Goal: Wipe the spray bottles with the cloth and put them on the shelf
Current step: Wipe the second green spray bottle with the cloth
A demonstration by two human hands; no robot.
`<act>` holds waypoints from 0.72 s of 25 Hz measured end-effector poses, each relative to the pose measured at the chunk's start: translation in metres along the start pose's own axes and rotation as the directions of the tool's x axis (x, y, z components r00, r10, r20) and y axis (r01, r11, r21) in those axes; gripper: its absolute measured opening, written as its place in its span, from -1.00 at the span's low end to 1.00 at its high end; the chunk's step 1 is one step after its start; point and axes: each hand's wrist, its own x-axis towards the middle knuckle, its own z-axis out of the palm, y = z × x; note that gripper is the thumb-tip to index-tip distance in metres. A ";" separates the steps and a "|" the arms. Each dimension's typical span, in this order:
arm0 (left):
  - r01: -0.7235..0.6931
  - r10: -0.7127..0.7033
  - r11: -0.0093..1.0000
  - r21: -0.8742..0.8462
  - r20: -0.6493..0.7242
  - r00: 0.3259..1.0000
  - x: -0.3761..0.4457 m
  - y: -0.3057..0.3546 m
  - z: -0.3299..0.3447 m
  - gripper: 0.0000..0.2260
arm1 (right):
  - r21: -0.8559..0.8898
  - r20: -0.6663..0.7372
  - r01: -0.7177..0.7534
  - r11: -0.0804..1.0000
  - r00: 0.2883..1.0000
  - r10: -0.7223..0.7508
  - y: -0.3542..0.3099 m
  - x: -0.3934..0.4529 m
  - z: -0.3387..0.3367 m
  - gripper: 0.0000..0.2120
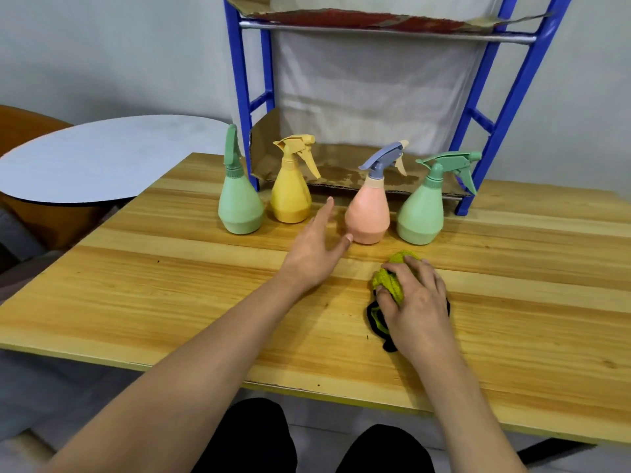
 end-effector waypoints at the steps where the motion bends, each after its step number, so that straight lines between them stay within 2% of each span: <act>1: -0.004 0.005 1.000 0.020 -0.032 0.999 -0.009 -0.008 -0.010 -0.33 | -0.005 -0.014 0.000 1.000 1.000 0.000 0.000 0.000 0.002 -0.63; 4: -0.011 0.024 0.998 0.069 -0.186 0.982 -0.027 -0.033 -0.045 -0.61 | -0.045 -0.057 0.002 0.999 0.998 -0.004 -0.008 0.001 0.010 -0.64; 7: 0.081 -0.060 0.996 0.038 -0.392 0.918 -0.031 -0.052 -0.072 -0.74 | -0.071 -0.022 0.017 0.997 1.000 -0.019 -0.025 0.006 0.021 -0.63; 9: 0.148 -0.120 0.989 0.020 -0.491 0.863 -0.028 -0.057 -0.085 -0.69 | -0.065 0.016 0.033 0.997 0.999 -0.032 -0.037 0.007 0.029 -0.60; 12: 0.205 -0.164 0.979 0.011 -0.559 0.813 -0.012 -0.052 -0.102 -0.53 | -0.050 0.036 0.051 0.997 0.998 -0.049 -0.047 0.005 0.037 -0.53; 15: 0.211 -0.170 0.978 0.010 -0.554 0.815 0.011 -0.041 -0.112 -0.43 | -0.043 0.024 0.050 0.998 0.998 -0.049 -0.048 0.003 0.038 -0.50; 18: 0.237 -0.183 0.971 0.037 -0.524 0.832 0.027 -0.041 -0.116 -0.47 | -0.042 0.013 0.055 0.998 0.998 -0.055 -0.047 0.003 0.038 -0.52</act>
